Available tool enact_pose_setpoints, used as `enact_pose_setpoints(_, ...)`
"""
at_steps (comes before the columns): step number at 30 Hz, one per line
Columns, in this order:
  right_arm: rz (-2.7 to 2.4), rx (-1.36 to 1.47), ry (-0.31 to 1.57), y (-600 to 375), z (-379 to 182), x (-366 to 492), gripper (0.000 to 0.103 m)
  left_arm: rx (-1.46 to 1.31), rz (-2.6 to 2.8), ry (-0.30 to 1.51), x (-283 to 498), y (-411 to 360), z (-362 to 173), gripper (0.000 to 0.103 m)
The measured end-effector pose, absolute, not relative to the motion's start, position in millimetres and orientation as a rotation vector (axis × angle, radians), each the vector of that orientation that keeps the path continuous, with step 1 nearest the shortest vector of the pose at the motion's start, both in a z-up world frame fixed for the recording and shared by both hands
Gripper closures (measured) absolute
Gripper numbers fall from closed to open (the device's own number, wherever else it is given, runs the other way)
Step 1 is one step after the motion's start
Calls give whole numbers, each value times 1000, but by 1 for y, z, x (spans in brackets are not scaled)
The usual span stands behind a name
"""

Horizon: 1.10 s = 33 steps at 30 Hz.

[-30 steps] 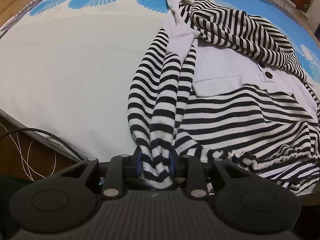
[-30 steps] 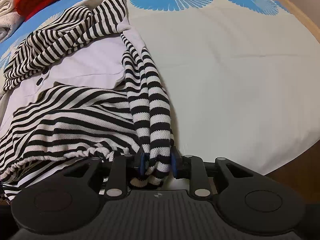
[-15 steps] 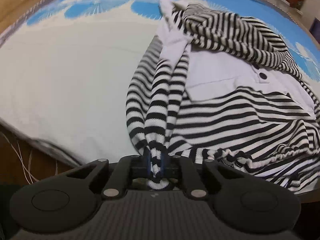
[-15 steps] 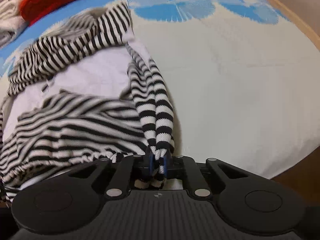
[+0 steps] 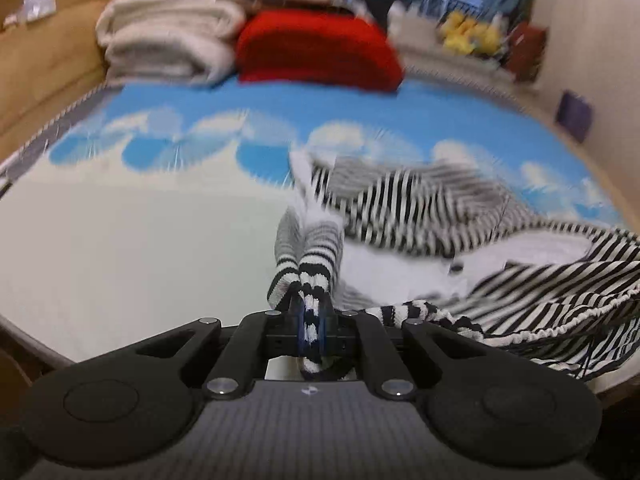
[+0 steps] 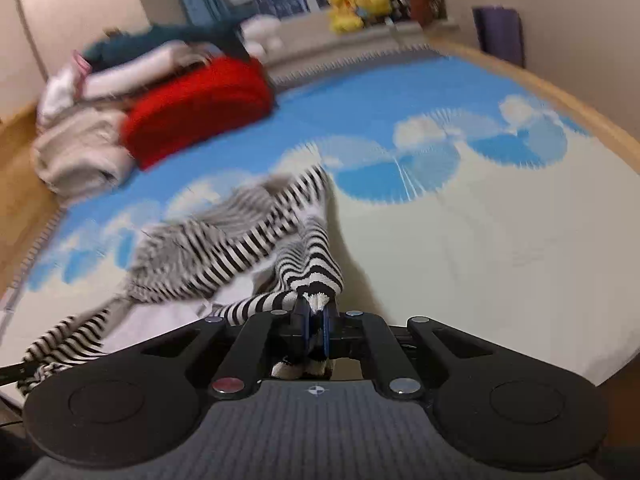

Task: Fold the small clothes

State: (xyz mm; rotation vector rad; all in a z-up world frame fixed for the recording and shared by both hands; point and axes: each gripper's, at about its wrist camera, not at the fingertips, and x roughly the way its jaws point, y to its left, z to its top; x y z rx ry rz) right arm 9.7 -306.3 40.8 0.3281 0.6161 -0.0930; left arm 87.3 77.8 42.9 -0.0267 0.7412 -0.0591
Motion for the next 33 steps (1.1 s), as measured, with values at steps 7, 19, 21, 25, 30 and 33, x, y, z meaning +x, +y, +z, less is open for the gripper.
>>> enact_pose_setpoints(7,-67,339,571,-325,72,-39,98,-50,-221,695,62,93,70,97)
enact_pose_setpoints(19,-102,124,802,-334,-11,144,98,28,-225,864,240,75,-17,96)
enact_pose_setpoints(21,-131,131,862,-336,-39,167,98,-6,-195,940,255,77,-37,96)
enact_pose_setpoints(25,-164,151,887,-334,-62,186,98,-104,-185,978,278,87,-47,96)
enact_pose_setpoints(30,-196,213,728,-345,-45,198,98,-291,-205,989,306,101,-47,89)
enact_pose_setpoints(33,-211,288,772,-356,-53,215,92,-355,-184,980,316,104,-45,78)
